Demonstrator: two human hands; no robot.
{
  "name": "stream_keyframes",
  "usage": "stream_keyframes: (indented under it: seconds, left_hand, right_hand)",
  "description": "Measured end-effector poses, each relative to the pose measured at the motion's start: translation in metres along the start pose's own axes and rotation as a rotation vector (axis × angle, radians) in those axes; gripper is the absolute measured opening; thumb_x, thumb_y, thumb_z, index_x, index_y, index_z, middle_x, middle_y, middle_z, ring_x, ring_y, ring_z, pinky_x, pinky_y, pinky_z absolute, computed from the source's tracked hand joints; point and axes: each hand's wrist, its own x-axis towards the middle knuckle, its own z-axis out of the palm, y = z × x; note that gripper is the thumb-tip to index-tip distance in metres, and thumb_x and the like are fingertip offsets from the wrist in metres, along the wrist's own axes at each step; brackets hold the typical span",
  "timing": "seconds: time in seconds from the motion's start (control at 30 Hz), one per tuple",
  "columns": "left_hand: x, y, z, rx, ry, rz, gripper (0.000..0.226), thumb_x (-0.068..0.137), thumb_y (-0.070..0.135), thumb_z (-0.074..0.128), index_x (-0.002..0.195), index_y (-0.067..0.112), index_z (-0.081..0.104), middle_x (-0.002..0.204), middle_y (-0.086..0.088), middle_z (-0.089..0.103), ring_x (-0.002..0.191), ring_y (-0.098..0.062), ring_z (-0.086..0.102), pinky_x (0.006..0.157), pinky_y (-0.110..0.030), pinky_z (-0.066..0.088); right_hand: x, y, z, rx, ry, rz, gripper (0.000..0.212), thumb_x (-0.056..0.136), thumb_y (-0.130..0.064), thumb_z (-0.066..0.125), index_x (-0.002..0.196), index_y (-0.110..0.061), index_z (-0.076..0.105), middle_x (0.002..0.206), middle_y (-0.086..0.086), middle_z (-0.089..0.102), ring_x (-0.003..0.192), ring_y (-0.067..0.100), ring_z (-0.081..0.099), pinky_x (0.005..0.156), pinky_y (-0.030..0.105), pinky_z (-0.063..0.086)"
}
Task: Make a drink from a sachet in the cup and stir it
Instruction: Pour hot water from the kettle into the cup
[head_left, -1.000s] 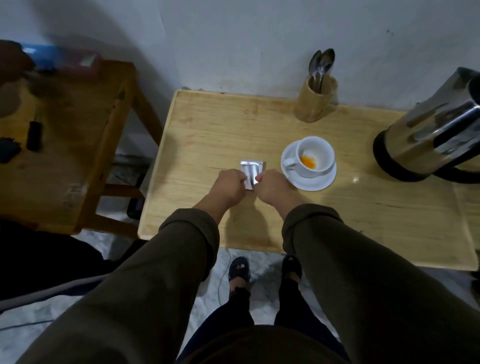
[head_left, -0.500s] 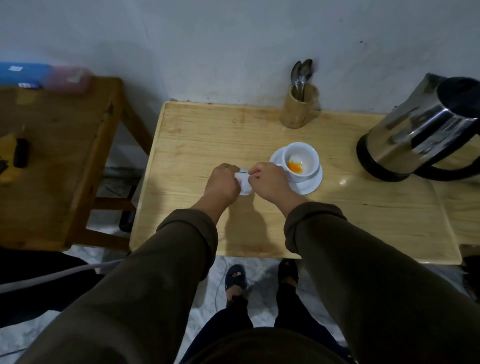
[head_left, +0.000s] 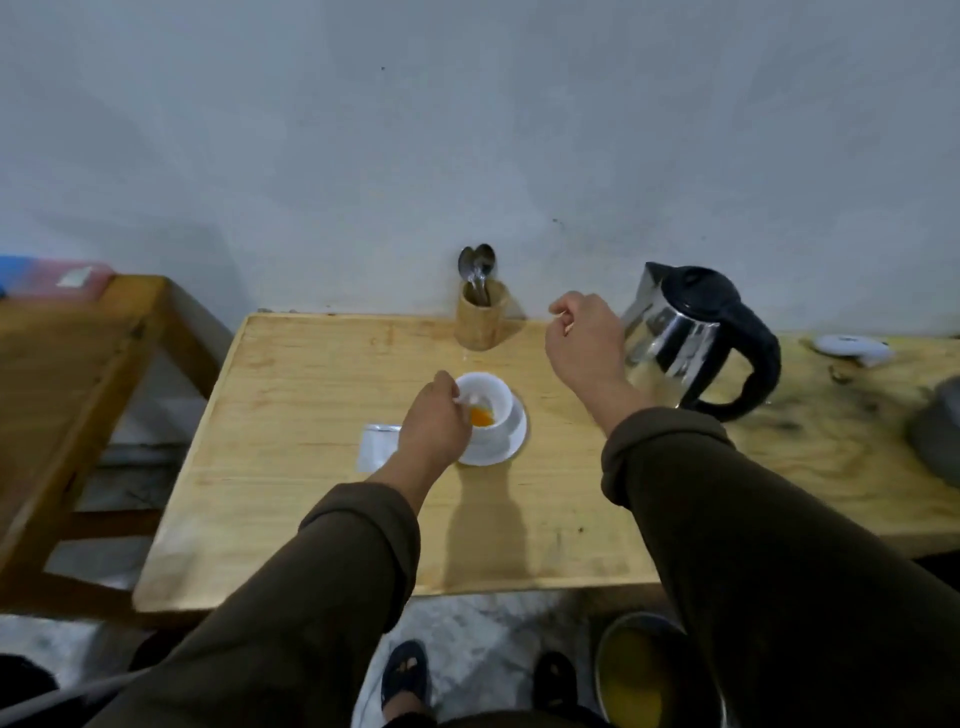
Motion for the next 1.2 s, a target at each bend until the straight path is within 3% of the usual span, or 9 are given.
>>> stream_keyframes:
  seconds: [0.17, 0.33, 0.6, 0.73, 0.83, 0.9, 1.0, 1.2]
  left_hand:
    - [-0.019, 0.014, 0.048, -0.076, 0.024, -0.226, 0.037, 0.09, 0.013, 0.048, 0.121, -0.006, 0.041, 0.121, -0.026, 0.054, 0.109, -0.039, 0.056, 0.075, -0.035, 0.041]
    - [-0.031, 0.027, 0.092, 0.023, 0.001, -0.279, 0.044, 0.091, 0.014, 0.047, 0.129, -0.008, 0.039, 0.13, -0.027, 0.048, 0.121, -0.038, 0.047, 0.093, -0.038, 0.042]
    - [-0.027, 0.053, 0.121, 0.055, -0.019, -0.453, 0.043, 0.09, 0.016, 0.044, 0.128, -0.003, 0.047, 0.135, -0.022, 0.047, 0.124, -0.038, 0.047, 0.1, -0.042, 0.041]
    - [-0.029, 0.051, 0.127, 0.109, -0.027, -0.471, 0.042, 0.087, 0.018, 0.043, 0.121, -0.002, 0.056, 0.133, -0.02, 0.05, 0.124, -0.036, 0.046, 0.1, -0.044, 0.043]
    - [-0.029, 0.045, 0.129, 0.162, -0.011, -0.413, 0.039, 0.084, 0.015, 0.042, 0.117, 0.001, 0.058, 0.129, -0.016, 0.052, 0.125, -0.033, 0.044, 0.102, -0.042, 0.04]
    - [-0.03, 0.042, 0.13, 0.209, -0.008, -0.393, 0.037, 0.084, 0.015, 0.042, 0.115, 0.002, 0.057, 0.126, -0.016, 0.055, 0.126, -0.034, 0.044, 0.106, -0.042, 0.035]
    - [-0.032, 0.045, 0.13, 0.239, -0.024, -0.4, 0.039, 0.086, 0.015, 0.044, 0.123, 0.006, 0.053, 0.131, -0.015, 0.051, 0.131, -0.038, 0.037, 0.105, -0.045, 0.036]
    - [-0.036, 0.035, 0.123, 0.258, -0.018, -0.364, 0.043, 0.091, 0.015, 0.04, 0.131, 0.024, 0.052, 0.138, -0.004, 0.05, 0.137, -0.027, 0.034, 0.108, -0.052, 0.03]
  right_hand:
    - [0.011, 0.059, -0.044, -0.103, 0.118, -0.021, 0.03, 0.092, -0.014, 0.044, 0.12, -0.014, 0.056, 0.124, 0.009, 0.049, 0.112, 0.025, 0.051, 0.092, 0.039, 0.048]
    - [0.018, 0.115, -0.074, -0.217, 0.227, 0.004, 0.034, 0.088, -0.013, 0.048, 0.122, -0.014, 0.054, 0.126, 0.01, 0.047, 0.12, 0.028, 0.041, 0.1, 0.039, 0.033]
    - [0.026, 0.166, -0.092, -0.149, 0.137, 0.243, 0.048, 0.083, -0.018, 0.057, 0.129, -0.017, 0.043, 0.134, 0.011, 0.042, 0.124, 0.03, 0.04, 0.101, 0.043, 0.031]
    - [0.028, 0.173, -0.09, 0.116, 0.096, 0.456, 0.04, 0.082, -0.014, 0.06, 0.119, -0.013, 0.045, 0.122, 0.013, 0.052, 0.111, 0.035, 0.053, 0.101, 0.047, 0.041]
    - [0.032, 0.18, -0.095, 0.249, 0.074, 0.551, 0.034, 0.082, -0.01, 0.062, 0.114, -0.008, 0.05, 0.119, 0.015, 0.058, 0.109, 0.034, 0.058, 0.091, 0.037, 0.05]
    - [0.034, 0.184, -0.098, 0.243, 0.056, 0.549, 0.031, 0.084, -0.007, 0.061, 0.114, -0.008, 0.054, 0.119, 0.014, 0.06, 0.109, 0.032, 0.059, 0.082, 0.03, 0.046]
    - [0.033, 0.185, -0.097, 0.237, 0.077, 0.504, 0.028, 0.085, -0.005, 0.059, 0.113, -0.008, 0.056, 0.116, 0.013, 0.062, 0.108, 0.03, 0.06, 0.083, 0.03, 0.047]
    - [0.041, 0.178, -0.095, 0.159, 0.116, 0.404, 0.027, 0.083, -0.002, 0.057, 0.109, -0.009, 0.057, 0.109, 0.014, 0.064, 0.101, 0.031, 0.061, 0.078, 0.03, 0.045]
